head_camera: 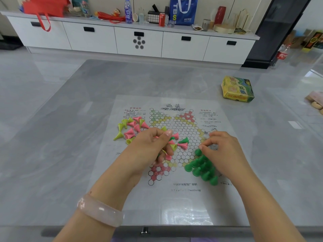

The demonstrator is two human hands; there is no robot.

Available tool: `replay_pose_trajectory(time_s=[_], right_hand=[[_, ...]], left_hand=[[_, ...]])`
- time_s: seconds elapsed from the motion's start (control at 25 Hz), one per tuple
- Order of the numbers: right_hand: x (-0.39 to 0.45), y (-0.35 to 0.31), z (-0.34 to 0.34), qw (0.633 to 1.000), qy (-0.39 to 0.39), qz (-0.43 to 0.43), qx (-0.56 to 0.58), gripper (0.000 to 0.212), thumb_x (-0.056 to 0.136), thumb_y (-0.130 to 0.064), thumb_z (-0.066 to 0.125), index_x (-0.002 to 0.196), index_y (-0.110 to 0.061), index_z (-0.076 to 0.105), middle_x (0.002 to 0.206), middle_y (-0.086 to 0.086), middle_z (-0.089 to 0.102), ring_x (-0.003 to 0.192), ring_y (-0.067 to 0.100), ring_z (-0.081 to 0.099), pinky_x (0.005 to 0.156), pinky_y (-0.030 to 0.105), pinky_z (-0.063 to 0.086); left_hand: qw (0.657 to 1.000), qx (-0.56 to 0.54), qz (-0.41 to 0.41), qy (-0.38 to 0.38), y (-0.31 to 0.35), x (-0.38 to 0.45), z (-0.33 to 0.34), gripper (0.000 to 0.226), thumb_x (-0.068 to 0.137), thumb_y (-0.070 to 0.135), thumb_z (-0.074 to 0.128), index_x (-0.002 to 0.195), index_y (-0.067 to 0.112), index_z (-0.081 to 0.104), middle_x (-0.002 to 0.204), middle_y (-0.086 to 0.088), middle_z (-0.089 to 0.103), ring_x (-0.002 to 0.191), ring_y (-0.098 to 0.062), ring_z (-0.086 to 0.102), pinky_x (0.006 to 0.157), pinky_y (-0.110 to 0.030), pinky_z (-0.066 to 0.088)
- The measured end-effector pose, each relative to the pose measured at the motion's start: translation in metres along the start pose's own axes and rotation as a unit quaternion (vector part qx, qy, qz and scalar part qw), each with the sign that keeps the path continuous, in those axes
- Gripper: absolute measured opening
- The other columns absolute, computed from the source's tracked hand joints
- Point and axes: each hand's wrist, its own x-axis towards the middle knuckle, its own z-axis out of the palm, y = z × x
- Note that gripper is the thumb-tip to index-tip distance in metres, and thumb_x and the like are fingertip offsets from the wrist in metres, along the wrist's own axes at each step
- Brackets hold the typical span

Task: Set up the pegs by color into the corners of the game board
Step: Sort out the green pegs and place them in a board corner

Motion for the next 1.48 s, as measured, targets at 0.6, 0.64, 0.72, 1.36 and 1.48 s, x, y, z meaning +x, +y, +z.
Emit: replay_pose_trajectory(time_s=[0.6, 0.64, 0.72, 1.36, 1.48], right_hand=[[-0.005, -0.006, -0.009, 1.000, 0.014, -0.024, 0.013, 0.007, 0.081, -0.025, 0.063, 0.076, -0.030, 0.064, 0.109, -0.006, 0.056, 0.111, 0.015, 0.047, 0.097, 0.036, 0.037], [-0.007, -0.008, -0.011, 0.998, 0.029, -0.038, 0.045, 0.008, 0.081, -0.024, 0.063, 0.076, -0.029, 0.064, 0.103, -0.009, 0.056, 0.106, 0.012, 0.049, 0.094, 0.031, 0.037], [-0.013, -0.016, -0.014, 0.989, 0.032, -0.078, 0.118, 0.007, 0.083, -0.024, 0.061, 0.078, -0.027, 0.065, 0.094, -0.014, 0.057, 0.095, 0.002, 0.052, 0.088, 0.018, 0.035], [-0.021, -0.032, -0.012, 0.961, -0.008, -0.149, 0.234, 0.009, 0.080, -0.022, 0.064, 0.075, -0.028, 0.068, 0.089, -0.017, 0.065, 0.091, -0.008, 0.056, 0.080, 0.000, 0.038], [-0.017, -0.023, -0.022, 0.961, 0.059, -0.091, 0.253, 0.012, 0.081, -0.024, 0.064, 0.073, -0.033, 0.064, 0.089, -0.019, 0.063, 0.089, -0.014, 0.053, 0.076, 0.003, 0.039]], left_hand=[[1.000, 0.013, -0.003, 0.015, 0.000, 0.000, 0.001, 0.030, 0.091, 0.034, 0.046, 0.069, 0.015, 0.050, 0.056, 0.003, 0.048, 0.039, -0.003, 0.041, 0.038, -0.011, 0.035], [1.000, 0.013, -0.003, 0.017, 0.000, 0.000, 0.002, 0.030, 0.091, 0.035, 0.047, 0.069, 0.014, 0.050, 0.056, 0.003, 0.047, 0.038, -0.003, 0.041, 0.038, -0.011, 0.035], [1.000, 0.013, -0.004, 0.013, 0.000, 0.000, 0.005, 0.032, 0.090, 0.036, 0.047, 0.067, 0.014, 0.051, 0.055, 0.004, 0.046, 0.036, -0.002, 0.040, 0.037, -0.010, 0.035], [0.996, 0.084, 0.002, 0.030, -0.005, 0.002, 0.015, 0.035, 0.092, 0.044, 0.037, 0.082, 0.020, 0.059, 0.069, 0.004, 0.058, 0.051, -0.004, 0.049, 0.046, -0.013, 0.039], [0.965, 0.228, 0.061, 0.112, -0.008, 0.005, 0.011, 0.016, 0.093, 0.029, 0.043, 0.091, 0.022, 0.058, 0.085, 0.010, 0.058, 0.065, 0.001, 0.047, 0.060, -0.011, 0.037]])
